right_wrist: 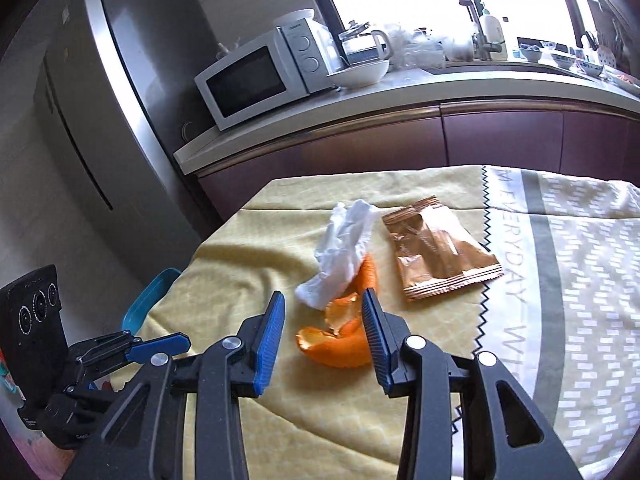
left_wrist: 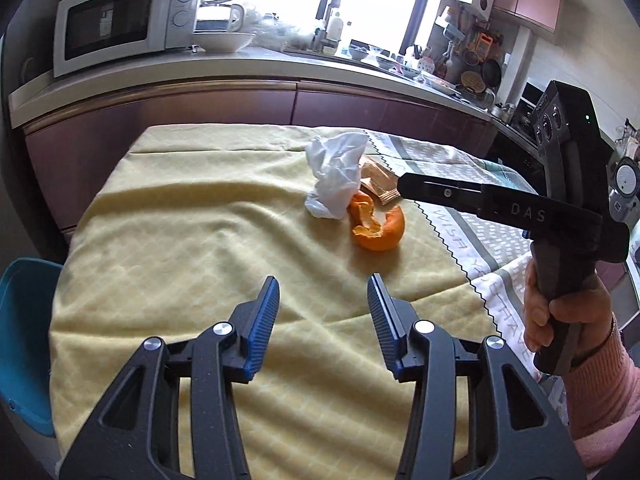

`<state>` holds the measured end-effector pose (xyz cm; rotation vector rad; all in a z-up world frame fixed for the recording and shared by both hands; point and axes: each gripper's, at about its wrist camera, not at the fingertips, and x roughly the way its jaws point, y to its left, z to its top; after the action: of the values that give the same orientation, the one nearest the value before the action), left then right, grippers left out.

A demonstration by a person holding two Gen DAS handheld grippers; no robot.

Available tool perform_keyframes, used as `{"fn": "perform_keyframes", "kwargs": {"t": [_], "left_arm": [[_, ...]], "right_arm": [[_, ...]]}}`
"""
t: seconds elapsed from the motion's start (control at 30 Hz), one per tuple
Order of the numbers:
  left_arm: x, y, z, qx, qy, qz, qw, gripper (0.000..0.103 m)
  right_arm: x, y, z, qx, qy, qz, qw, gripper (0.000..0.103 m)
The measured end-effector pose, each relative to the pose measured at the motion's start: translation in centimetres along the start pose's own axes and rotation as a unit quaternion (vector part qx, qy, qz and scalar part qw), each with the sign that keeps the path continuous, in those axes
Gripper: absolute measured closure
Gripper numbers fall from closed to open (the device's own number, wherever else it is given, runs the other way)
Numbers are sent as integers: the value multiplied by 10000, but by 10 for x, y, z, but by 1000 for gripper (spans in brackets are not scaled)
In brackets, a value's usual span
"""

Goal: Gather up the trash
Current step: 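Move both grippers back over the table toward the orange peel and tissue, then grasp the orange peel with the left gripper while the right gripper grasps the white tissue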

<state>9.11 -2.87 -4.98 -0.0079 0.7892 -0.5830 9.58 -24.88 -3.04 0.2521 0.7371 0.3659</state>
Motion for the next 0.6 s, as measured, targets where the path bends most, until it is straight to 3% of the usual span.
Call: {"fn": "perform_keyframes", "kwargs": {"t": [0.3,0.6], "left_arm": [[42,-25,18,55,323,-401,9987,58],[88,-21,36,-317,716,-498,9957,57]], "right_arm": [[2,-37,-5,360,78,5,9993,61],[3,-49,2,439,21,138,9989,61]]}}
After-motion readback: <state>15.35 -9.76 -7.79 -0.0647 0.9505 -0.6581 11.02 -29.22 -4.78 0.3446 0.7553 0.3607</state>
